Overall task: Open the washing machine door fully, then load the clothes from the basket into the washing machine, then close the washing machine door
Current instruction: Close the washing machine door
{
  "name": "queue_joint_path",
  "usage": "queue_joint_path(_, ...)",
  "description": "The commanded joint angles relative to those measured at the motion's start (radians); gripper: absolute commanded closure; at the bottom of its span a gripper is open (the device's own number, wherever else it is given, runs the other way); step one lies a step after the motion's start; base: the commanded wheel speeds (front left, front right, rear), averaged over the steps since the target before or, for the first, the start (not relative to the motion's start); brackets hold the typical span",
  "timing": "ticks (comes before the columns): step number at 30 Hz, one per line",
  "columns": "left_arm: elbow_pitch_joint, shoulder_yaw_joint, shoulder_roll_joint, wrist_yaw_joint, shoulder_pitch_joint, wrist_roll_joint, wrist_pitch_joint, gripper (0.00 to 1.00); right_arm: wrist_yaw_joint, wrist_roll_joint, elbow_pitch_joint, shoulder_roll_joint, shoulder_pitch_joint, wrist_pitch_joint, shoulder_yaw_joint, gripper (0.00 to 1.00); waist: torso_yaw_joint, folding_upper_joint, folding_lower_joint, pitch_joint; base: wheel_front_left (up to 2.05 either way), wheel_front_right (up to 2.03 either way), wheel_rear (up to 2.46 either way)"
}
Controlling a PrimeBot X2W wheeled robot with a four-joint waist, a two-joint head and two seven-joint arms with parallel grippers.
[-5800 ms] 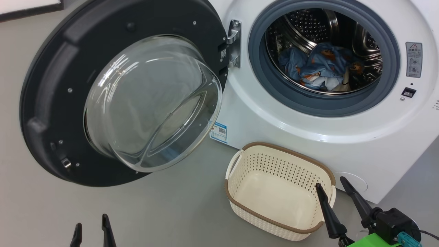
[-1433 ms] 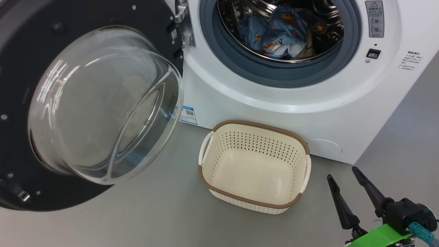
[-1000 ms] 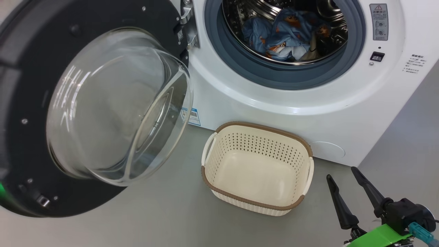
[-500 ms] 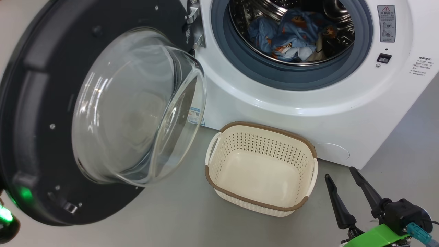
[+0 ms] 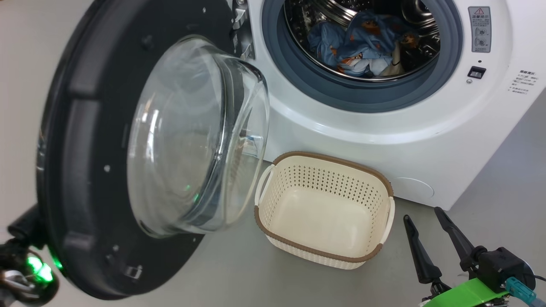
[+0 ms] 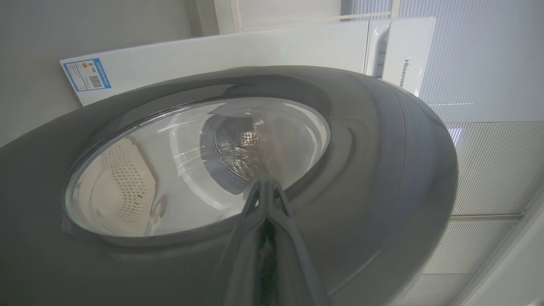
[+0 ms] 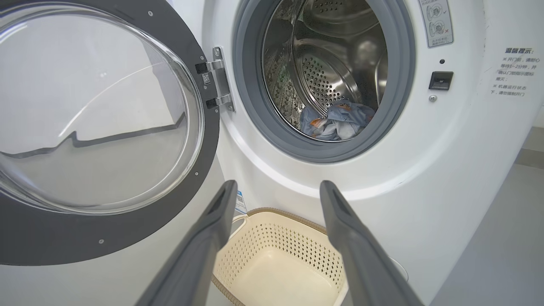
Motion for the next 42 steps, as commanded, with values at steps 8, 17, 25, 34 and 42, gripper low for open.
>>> queue_joint_path(8,-0.158,-0.040,-0.007,0.041,0.028,0.012,0.040,1.00,0.009,-0.007,-0.030,0.009,-0.008,-0.005,0.020,0.00,-0.026,0.0000,0.0000,0.005,0.00,0.00,0.00)
queue_joint_path(17,-0.281,-0.118,-0.041,0.095,0.044,0.028,0.048,1.00,0.009,-0.005,-0.030,0.027,-0.022,-0.005,0.018,0.00,-0.091,0.0000,0.0000,0.020,0.00,0.00,0.00)
queue_joint_path(25,-0.330,-0.188,-0.062,0.109,0.039,0.057,0.017,1.00,0.009,-0.005,-0.031,0.038,-0.029,-0.005,0.015,0.00,-0.184,0.0000,0.0000,0.028,0.00,0.00,0.00)
queue_joint_path(34,-0.323,-0.243,-0.074,0.099,-0.003,0.066,-0.037,1.00,0.009,-0.006,-0.035,0.043,-0.037,-0.005,0.010,0.00,-0.256,0.0000,0.0000,0.042,0.00,0.00,0.00)
queue_joint_path(42,-0.283,-0.298,-0.080,0.076,-0.060,0.058,-0.106,1.00,0.009,-0.007,-0.036,0.045,-0.050,-0.005,0.012,0.00,-0.318,0.0000,0.0000,0.051,0.00,0.00,0.00)
